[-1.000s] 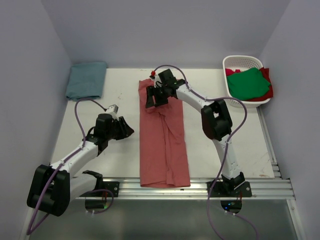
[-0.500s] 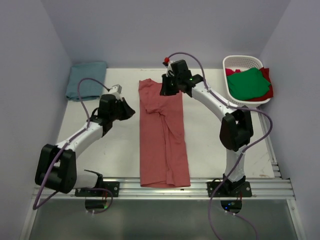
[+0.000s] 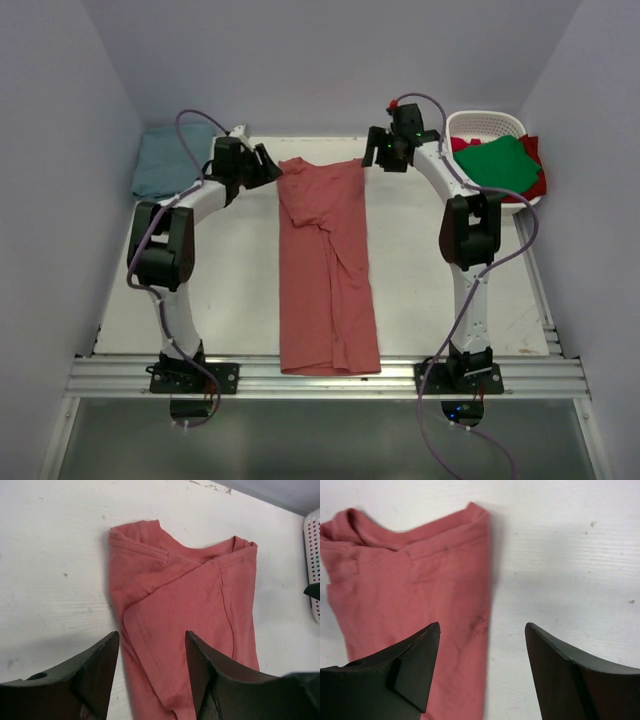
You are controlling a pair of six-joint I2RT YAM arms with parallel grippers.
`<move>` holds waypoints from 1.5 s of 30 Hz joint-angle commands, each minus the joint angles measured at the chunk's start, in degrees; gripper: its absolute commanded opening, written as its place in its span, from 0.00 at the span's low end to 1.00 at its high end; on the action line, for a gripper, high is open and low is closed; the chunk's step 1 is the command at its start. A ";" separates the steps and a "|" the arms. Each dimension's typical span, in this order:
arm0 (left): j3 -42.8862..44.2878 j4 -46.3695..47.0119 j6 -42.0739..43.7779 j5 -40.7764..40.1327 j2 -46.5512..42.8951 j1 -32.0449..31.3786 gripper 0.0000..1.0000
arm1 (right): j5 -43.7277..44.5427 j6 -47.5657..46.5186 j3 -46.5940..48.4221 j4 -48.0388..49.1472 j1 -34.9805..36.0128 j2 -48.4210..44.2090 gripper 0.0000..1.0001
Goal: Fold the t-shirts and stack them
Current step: Grab the bottom of the folded rectangular tshirt with both arms
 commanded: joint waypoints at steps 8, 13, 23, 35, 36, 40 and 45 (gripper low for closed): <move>5.64 2.08 1.73 17.00 4.97 2.46 0.60 | -10.63 -0.04 -10.43 5.13 -3.19 -4.61 0.72; -16.46 3.84 -0.72 18.32 -12.26 2.29 0.61 | -12.56 4.61 -35.65 13.75 -3.01 -24.11 0.72; -47.54 -21.61 -5.89 14.90 -52.07 -8.86 0.65 | -12.22 8.13 -74.14 6.76 5.32 -57.16 0.74; -58.10 -41.34 -14.79 14.54 -71.98 -21.79 0.65 | -16.26 18.59 -93.51 -1.26 15.53 -77.22 0.75; -59.32 -41.16 -14.88 14.54 -71.89 -22.14 0.65 | -16.26 18.77 -93.87 -2.13 15.79 -78.36 0.75; -61.35 -37.57 -16.02 14.72 -68.04 -24.95 0.64 | -18.80 20.70 -96.15 -3.72 16.15 -80.56 0.74; -60.48 -32.12 -16.63 12.96 -59.25 -31.19 0.64 | -20.91 21.76 -98.18 -3.82 16.41 -81.18 0.71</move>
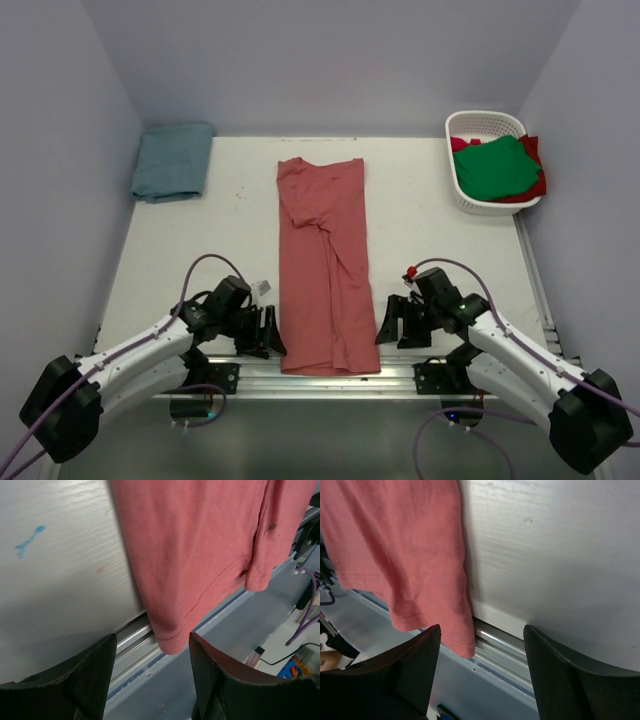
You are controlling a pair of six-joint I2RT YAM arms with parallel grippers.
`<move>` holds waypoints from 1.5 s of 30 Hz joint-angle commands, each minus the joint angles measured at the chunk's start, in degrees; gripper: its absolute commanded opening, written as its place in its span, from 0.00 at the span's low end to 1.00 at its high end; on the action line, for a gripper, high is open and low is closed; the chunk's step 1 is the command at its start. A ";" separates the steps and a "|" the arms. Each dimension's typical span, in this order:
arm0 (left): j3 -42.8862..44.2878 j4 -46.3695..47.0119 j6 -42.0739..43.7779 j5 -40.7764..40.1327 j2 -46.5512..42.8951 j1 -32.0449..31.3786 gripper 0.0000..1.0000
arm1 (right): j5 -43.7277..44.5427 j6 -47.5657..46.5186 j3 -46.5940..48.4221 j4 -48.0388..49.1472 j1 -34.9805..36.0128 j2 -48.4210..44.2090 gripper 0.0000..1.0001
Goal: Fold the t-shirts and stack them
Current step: Grab the bottom of the folded rectangular tshirt with both arms
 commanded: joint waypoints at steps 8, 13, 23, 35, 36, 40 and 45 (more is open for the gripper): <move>1.61 7.59 -3.75 -3.00 11.69 -10.62 0.64 | -7.16 6.79 -3.79 2.61 1.88 -0.40 0.57; 0.46 9.78 -5.60 -3.18 14.23 -13.69 0.64 | -7.25 7.75 -4.15 5.76 4.17 3.20 0.57; 1.00 9.70 -4.90 -5.46 18.28 -15.72 0.63 | -6.20 10.21 -3.18 10.43 8.39 8.13 0.46; -0.94 11.81 -6.65 -6.08 17.40 -16.95 0.32 | -4.80 14.08 -4.23 14.74 13.13 10.06 0.03; -0.94 12.07 -6.74 -5.90 17.31 -17.04 0.29 | -4.62 14.08 -4.15 14.74 13.22 10.06 0.00; 0.02 10.06 -7.53 -8.09 14.16 -18.09 0.00 | -3.04 13.04 -1.35 11.24 13.58 7.61 0.00; 4.94 3.56 -8.59 -15.55 4.07 -19.59 0.00 | 1.09 11.36 3.58 6.13 13.66 2.78 0.00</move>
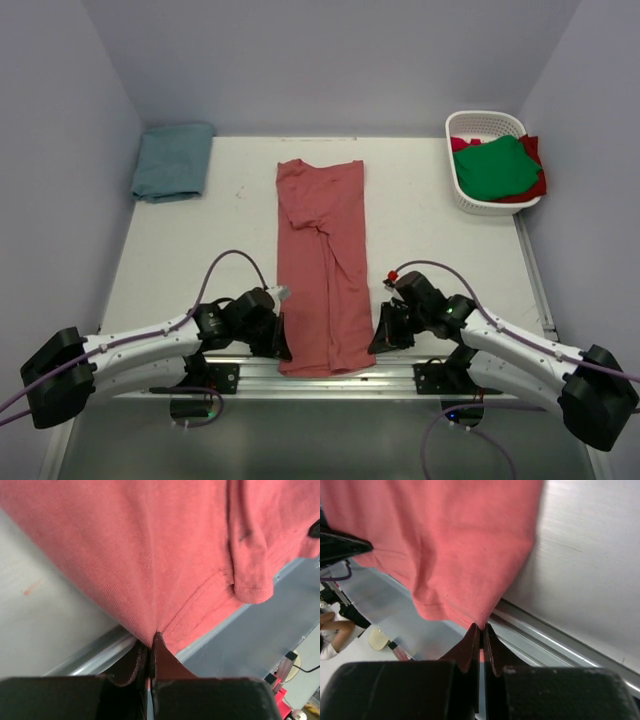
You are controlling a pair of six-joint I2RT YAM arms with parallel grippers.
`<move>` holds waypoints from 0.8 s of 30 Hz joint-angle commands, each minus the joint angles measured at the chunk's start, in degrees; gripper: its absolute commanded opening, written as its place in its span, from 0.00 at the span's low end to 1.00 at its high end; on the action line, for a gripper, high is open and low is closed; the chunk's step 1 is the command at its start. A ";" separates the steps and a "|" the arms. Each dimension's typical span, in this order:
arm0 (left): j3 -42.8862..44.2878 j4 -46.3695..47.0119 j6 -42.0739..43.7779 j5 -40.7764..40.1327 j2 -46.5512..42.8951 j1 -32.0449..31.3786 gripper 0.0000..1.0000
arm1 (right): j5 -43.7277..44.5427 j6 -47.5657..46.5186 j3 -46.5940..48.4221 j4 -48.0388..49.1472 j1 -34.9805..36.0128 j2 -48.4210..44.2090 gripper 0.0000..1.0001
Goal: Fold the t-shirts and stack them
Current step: Grab the bottom of the folded rectangular tshirt with both arms
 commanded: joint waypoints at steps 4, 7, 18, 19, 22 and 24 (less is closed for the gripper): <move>3.40 -9.33 -2.83 -6.20 -8.43 -1.40 0.00 | 6.48 -3.27 9.02 -5.66 0.26 -1.38 0.00; 4.27 -9.07 -3.18 -9.19 -8.79 -1.40 0.00 | 7.89 -4.68 11.57 -5.49 0.26 0.54 0.00; 9.99 -4.60 0.59 -32.90 -11.07 -1.32 0.00 | 19.58 -11.18 20.80 -5.40 0.09 6.44 0.00; 10.25 -3.63 1.21 -33.80 -10.99 -1.32 0.00 | 20.28 -11.62 21.94 -5.23 0.18 6.88 0.00; 11.04 -0.90 3.15 -36.96 -9.76 -1.32 0.00 | 23.36 -13.55 24.23 -4.79 0.09 8.99 0.00; 11.57 -0.02 4.54 -39.68 -8.27 -1.32 0.00 | 25.55 -14.96 25.29 -4.35 0.00 10.74 0.00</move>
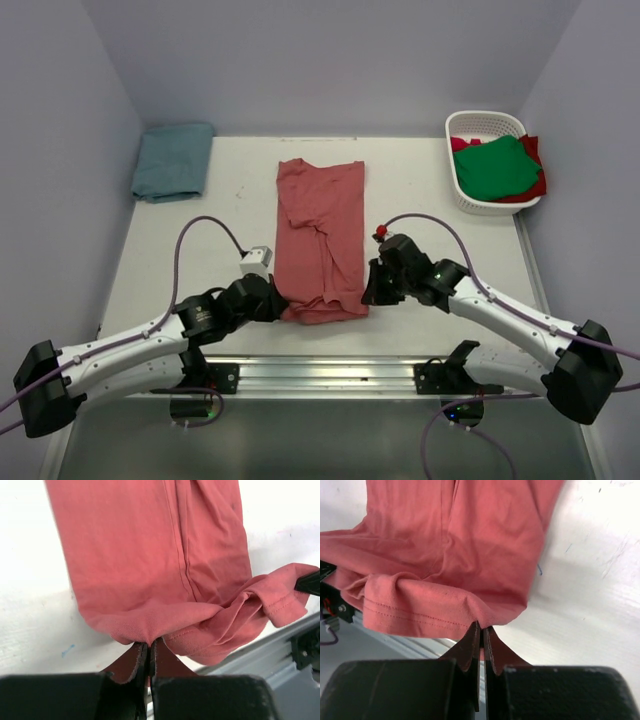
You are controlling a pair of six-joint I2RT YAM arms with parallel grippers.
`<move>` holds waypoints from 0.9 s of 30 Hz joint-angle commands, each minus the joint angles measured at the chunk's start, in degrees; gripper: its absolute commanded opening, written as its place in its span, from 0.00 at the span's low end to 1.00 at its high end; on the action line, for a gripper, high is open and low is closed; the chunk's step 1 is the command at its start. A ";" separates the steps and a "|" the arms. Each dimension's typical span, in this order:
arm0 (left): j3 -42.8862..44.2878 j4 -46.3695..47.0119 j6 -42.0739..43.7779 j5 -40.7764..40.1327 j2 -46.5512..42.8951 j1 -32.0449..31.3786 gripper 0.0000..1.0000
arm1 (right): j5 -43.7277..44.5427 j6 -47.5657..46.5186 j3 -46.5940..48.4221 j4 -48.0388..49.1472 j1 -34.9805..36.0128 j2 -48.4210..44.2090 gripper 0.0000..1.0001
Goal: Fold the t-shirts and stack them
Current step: Grab the bottom of the folded rectangular tshirt with both arms, then fold the folded rectangular tshirt in 1/3 of the way
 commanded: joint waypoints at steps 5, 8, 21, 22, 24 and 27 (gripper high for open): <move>1.80 9.66 6.73 -14.32 1.93 -0.14 0.00 | 9.77 -5.79 6.47 2.78 -0.20 4.95 0.00; 0.57 15.36 9.28 -17.66 0.70 -0.14 0.00 | 12.15 -7.11 8.57 3.66 -0.46 7.14 0.00; -3.74 34.18 19.12 -11.25 8.87 12.16 0.00 | 17.69 -11.68 18.67 6.74 -1.42 16.37 0.00; -3.74 35.32 19.74 -11.25 9.48 12.52 0.00 | 17.86 -11.95 19.38 6.74 -1.77 16.99 0.00; -3.30 37.26 20.79 -10.03 11.94 14.26 0.00 | 17.87 -12.30 21.31 7.09 -2.21 18.91 0.00; -2.69 40.95 21.85 -5.73 15.19 18.13 0.00 | 18.13 -12.83 23.86 7.18 -3.01 21.90 0.00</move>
